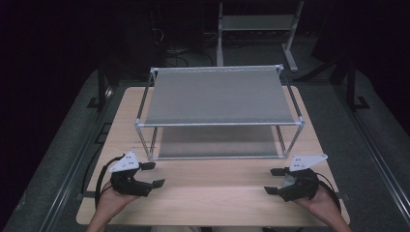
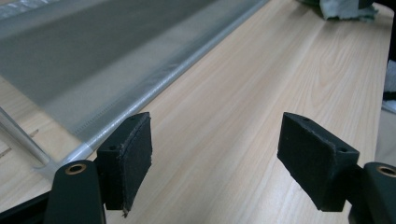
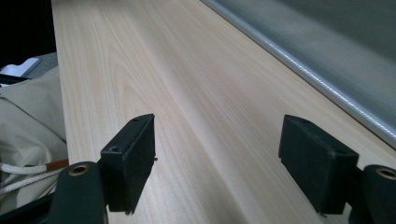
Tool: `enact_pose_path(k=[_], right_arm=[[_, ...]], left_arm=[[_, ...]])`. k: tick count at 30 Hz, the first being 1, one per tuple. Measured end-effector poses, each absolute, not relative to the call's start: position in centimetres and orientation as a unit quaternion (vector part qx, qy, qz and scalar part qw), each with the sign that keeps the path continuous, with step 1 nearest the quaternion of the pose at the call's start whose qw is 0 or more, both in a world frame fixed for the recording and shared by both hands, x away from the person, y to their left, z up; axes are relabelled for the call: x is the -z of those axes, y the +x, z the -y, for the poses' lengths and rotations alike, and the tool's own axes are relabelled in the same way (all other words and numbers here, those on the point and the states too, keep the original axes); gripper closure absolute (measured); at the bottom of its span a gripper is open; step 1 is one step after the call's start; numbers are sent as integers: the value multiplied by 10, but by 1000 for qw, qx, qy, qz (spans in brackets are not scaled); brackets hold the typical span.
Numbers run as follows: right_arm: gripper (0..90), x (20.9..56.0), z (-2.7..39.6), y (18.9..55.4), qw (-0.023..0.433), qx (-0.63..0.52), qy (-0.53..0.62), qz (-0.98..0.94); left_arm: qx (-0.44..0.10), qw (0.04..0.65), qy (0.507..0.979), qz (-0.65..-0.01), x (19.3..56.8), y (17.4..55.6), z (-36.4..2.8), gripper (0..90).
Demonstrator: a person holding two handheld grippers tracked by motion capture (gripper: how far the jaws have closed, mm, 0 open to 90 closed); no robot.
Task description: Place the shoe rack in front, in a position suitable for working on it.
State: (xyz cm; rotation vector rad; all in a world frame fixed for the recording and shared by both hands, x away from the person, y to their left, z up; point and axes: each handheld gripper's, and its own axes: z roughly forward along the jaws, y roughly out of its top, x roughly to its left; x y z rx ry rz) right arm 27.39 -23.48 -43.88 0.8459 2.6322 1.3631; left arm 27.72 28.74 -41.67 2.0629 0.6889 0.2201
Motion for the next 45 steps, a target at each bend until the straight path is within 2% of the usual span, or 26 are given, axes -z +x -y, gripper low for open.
enact_pose_path(k=[19,32,38,45], right_arm=[[267,433,240,275,22,-445,266,-855],[271,407,264,271,42,-422,251,-870],[271,403,285,267,51,-414,265,-869],[270,410,299,266,47,-405,278,-870]], left_arm=[[-103,454,843,-270,409,273,-298,266],[-142,458,840,-255,369,296,-329,383],[-137,448,844,-262,362,314,-343,440],[-126,436,853,-257,358,335,-348,467]])
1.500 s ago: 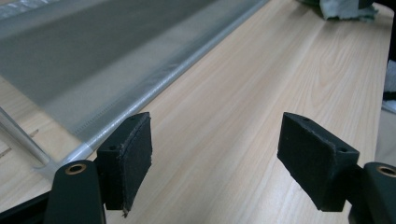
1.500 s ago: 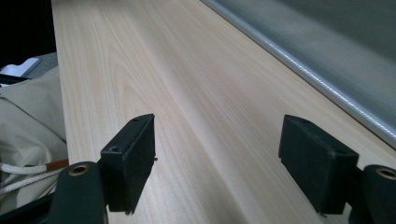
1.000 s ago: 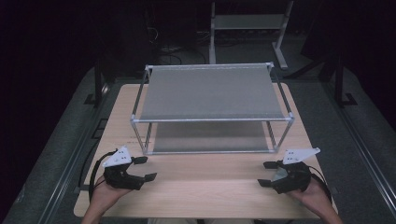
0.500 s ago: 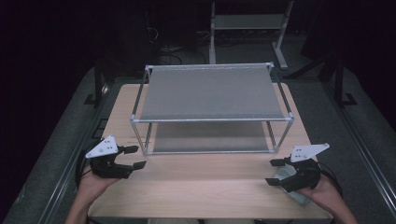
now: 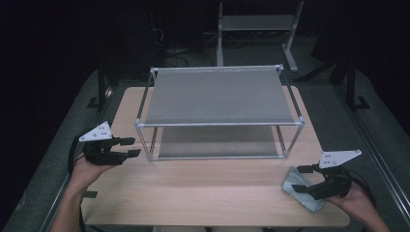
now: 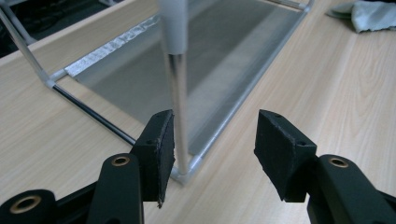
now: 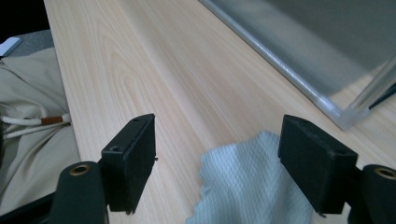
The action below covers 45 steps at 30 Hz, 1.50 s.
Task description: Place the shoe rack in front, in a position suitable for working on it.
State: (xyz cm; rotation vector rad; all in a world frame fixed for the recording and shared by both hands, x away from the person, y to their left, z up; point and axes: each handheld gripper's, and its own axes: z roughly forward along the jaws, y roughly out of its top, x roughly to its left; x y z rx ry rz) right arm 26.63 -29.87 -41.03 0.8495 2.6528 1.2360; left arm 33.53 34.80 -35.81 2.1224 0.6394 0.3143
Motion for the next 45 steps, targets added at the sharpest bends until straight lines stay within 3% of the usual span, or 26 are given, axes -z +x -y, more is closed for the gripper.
enact_pose_path(k=[5,18,22,27,29,33,37,40,43,45], right_arm=[[271,411,302,269,54,-405,285,-867],[294,383,298,315,96,-407,303,-856],[372,374,301,331,112,-398,317,-853],[487,370,302,341,124,-400,317,-851],[613,368,298,345,135,-394,308,-855],[713,368,298,346,126,-395,303,-858],[742,368,305,339,122,-400,302,-857],[729,370,310,333,107,-409,299,-856],[479,372,313,327,98,-402,308,-857],[423,374,319,314,114,-404,319,-850]], left_arm=[[-125,426,858,-259,355,344,-347,462],[-110,425,860,-262,355,360,-341,604],[-110,426,860,-259,354,364,-338,614],[-102,426,862,-255,355,366,-338,756],[-102,425,862,-258,354,365,-339,800],[-100,418,869,-247,353,358,-337,803],[-94,413,877,-229,351,346,-335,804],[-96,412,878,-223,351,338,-334,804],[-102,411,879,-218,350,331,-332,806],[-105,417,876,-218,350,328,-332,805]])
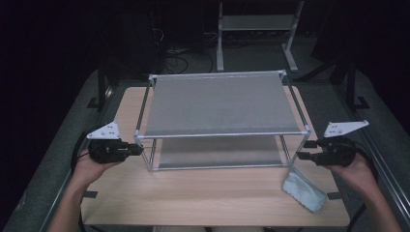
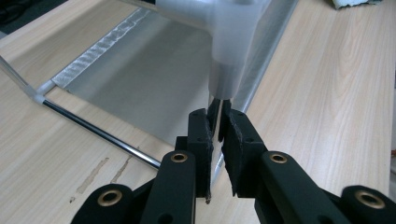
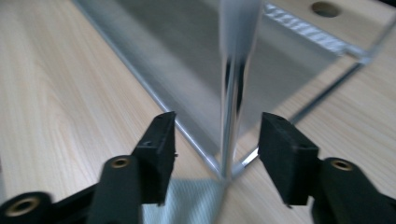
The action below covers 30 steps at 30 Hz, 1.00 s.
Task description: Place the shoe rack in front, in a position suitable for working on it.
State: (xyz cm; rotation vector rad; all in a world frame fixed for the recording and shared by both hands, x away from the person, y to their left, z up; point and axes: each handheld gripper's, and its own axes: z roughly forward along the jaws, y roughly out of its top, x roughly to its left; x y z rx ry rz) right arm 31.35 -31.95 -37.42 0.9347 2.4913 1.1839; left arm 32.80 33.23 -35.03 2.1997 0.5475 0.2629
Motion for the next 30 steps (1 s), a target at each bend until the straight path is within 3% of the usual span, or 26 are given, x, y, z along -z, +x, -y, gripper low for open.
enact_pose_path(k=[4,5,7,8,14,20,24,30], right_arm=[[445,384,331,291,123,-409,322,-845],[496,394,336,281,103,-410,320,-848],[495,400,337,278,93,-409,318,-850],[493,412,337,275,65,-407,318,-854],[487,441,327,274,37,-379,319,-868],[657,457,316,272,26,-353,311,-882],[820,461,310,271,21,-356,308,-882],[830,444,291,274,26,-362,280,-888]], left_arm=[[-109,421,873,-220,350,325,-333,790],[-111,421,873,-219,350,324,-332,791],[-113,419,873,-222,350,323,-331,794],[-113,421,872,-221,349,322,-330,804],[-120,423,870,-223,350,318,-328,804],[-119,426,868,-224,351,317,-327,806],[-122,427,866,-229,351,316,-325,808],[-120,427,869,-220,351,318,-315,809]])
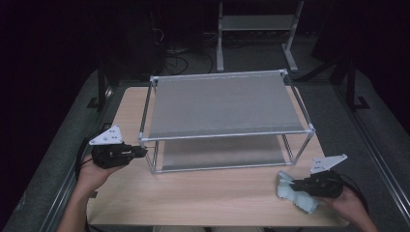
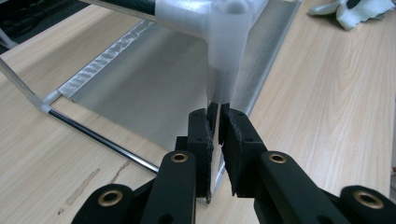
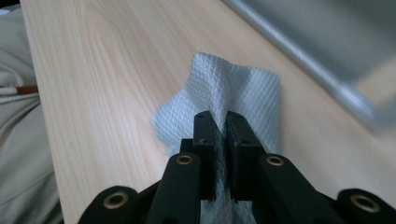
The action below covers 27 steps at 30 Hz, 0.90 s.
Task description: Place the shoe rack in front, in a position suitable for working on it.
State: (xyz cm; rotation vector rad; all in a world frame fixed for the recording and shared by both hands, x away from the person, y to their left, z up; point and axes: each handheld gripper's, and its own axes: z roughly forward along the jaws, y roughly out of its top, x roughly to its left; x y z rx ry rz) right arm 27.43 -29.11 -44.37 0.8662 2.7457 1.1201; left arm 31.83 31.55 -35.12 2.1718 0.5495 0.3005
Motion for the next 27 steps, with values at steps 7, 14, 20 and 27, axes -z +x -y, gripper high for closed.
enact_pose_path(k=[7,14,20,27], right_arm=[[831,421,240,283,29,-377,215,-901],[830,406,172,293,20,-401,153,-903],[827,410,112,301,19,-422,113,-899],[825,427,53,312,37,-436,111,-892]], left_arm=[[-116,436,867,-214,353,317,-305,810],[-111,445,865,-206,355,311,-298,811],[-111,452,861,-206,357,306,-296,811],[-109,452,861,-207,356,305,-295,812]])
